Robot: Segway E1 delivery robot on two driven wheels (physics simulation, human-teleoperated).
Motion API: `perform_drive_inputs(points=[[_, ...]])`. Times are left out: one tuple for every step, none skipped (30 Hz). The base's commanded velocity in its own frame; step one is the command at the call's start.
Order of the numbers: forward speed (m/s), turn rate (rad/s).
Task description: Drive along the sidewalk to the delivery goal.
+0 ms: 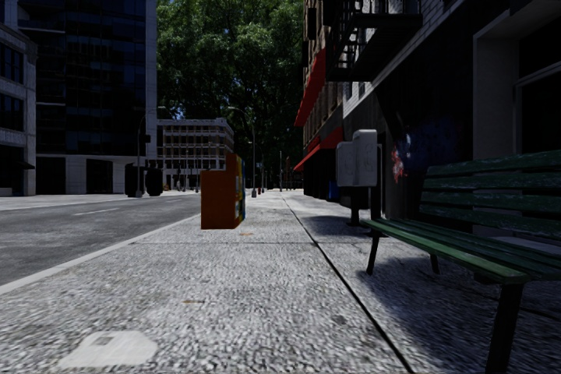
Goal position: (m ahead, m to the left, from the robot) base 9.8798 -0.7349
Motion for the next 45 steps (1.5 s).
perform_drive_inputs(points=[[2.0,0.0],[2.0,0.0],[2.0,0.0],[2.0,0.0],[2.0,0.0],[2.0,0.0],[2.0,0.0],[2.0,0.0],[2.0,0.0],[2.0,0.0],[2.0,0.0],[2.0,0.0],[2.0,0.0],[2.0,0.0],[2.0,0.0],[2.0,0.0],[2.0,0.0],[2.0,0.0],[2.0,0.0],[2.0,0.0],[2.0,0.0],[2.0,0.0],[2.0,0.0],[2.0,0.0],[2.0,0.0],[2.0,0.0],[2.0,0.0],[2.0,0.0],[2.0,0.0],[2.0,0.0],[2.0,0.0],[2.0,0.0],[2.0,0.0],[2.0,0.0],[2.0,0.0],[2.0,0.0],[2.0,0.0],[2.0,0.0],[2.0,0.0],[2.0,0.0],[2.0,0.0],[2.0,0.0],[2.0,0.0],[2.0,0.0],[2.0,0.0]])
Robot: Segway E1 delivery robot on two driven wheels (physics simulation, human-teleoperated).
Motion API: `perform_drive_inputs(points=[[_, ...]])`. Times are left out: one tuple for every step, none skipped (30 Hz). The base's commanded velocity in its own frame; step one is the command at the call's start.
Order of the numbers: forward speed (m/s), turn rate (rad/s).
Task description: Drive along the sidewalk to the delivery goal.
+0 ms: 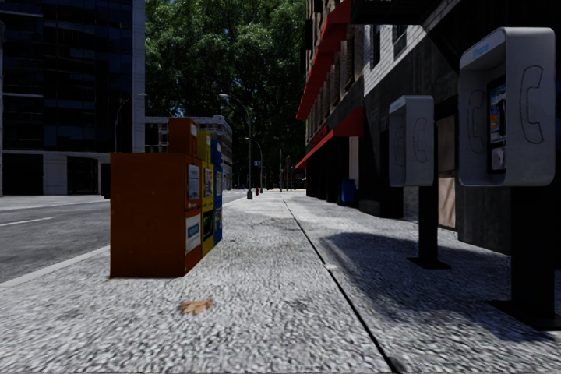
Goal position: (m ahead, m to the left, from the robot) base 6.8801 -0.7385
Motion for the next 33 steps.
perform_drive_inputs(points=[[2.0,0.0],[2.0,0.0],[2.0,0.0],[2.0,0.0],[2.0,0.0],[2.0,0.0],[2.0,0.0],[2.0,0.0],[2.0,-0.07],[2.0,-0.14],[2.0,-0.18],[2.0,-0.19],[2.0,-0.19],[2.0,-0.21],[2.0,-0.23],[2.0,-0.24],[2.0,-0.24],[2.0,-0.24],[2.0,-0.24],[2.0,-0.24],[2.0,-0.24],[2.0,-0.24],[2.0,-0.24],[2.0,-0.28],[2.0,-0.33],[2.0,-0.35],[2.0,-0.35],[2.0,-0.36],[2.0,-0.36],[2.0,-0.36],[2.0,-0.36],[2.0,-0.36],[2.0,-0.36]])
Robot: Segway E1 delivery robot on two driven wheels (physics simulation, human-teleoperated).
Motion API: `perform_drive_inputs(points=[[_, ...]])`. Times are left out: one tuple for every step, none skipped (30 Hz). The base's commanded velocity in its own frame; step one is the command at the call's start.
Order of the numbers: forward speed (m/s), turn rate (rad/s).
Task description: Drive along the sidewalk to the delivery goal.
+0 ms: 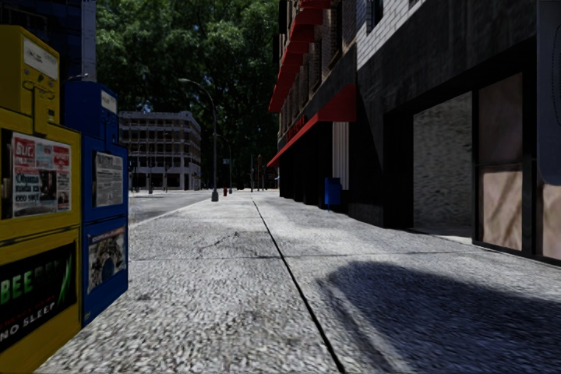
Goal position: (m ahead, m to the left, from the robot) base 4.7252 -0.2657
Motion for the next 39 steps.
perform_drive_inputs(points=[[2.0,-0.35],[2.0,-0.35],[2.0,-0.35],[2.0,-0.33],[2.0,-0.32],[2.0,-0.31],[2.0,-0.31],[2.0,-0.31],[2.0,-0.31],[2.0,-0.3],[2.0,-0.3],[2.0,-0.3],[2.0,-0.3],[2.0,-0.3],[2.0,-0.3],[2.0,-0.3],[2.0,-0.3],[2.0,-0.3],[2.0,-0.29],[2.0,-0.28],[2.0,-0.28],[2.0,-0.28],[2.0,-0.28],[2.0,-0.28],[2.0,-0.2],[2.0,-0.02],[2.0,0.0],[2.0,0.0],[2.0,0.0],[2.0,0.0],[2.0,0.0],[2.0,0.0],[2.0,0.0],[2.0,0.0],[2.0,0.0],[2.0,0.0],[2.0,0.0],[2.0,0.0],[2.0,0.0]])
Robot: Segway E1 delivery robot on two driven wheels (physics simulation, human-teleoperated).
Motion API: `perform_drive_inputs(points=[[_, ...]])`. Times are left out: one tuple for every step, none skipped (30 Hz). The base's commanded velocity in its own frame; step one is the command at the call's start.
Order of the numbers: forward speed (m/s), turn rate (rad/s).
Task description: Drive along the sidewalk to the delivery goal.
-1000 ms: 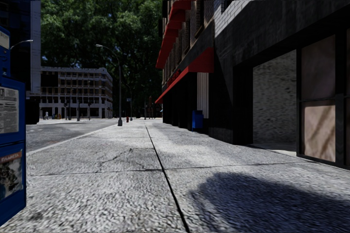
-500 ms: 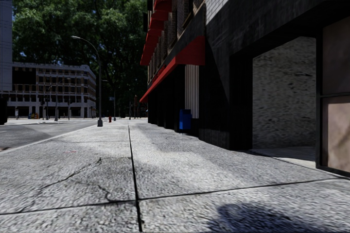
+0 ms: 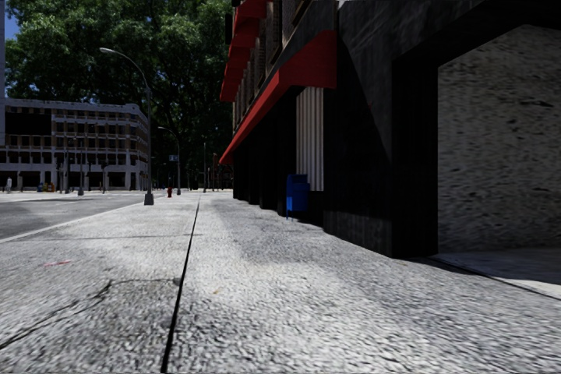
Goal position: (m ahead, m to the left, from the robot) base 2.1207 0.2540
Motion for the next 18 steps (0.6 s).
perform_drive_inputs(points=[[2.0,0.0],[2.0,0.0],[2.0,0.0],[2.0,0.0],[2.0,0.0],[2.0,0.04],[2.0,0.12],[2.0,0.12],[2.0,0.19],[2.0,0.24],[2.0,0.28],[2.0,0.35],[2.0,0.37],[2.0,0.37],[2.0,0.42],[1.99,0.44],[1.93,0.45],[1.89,0.45]])
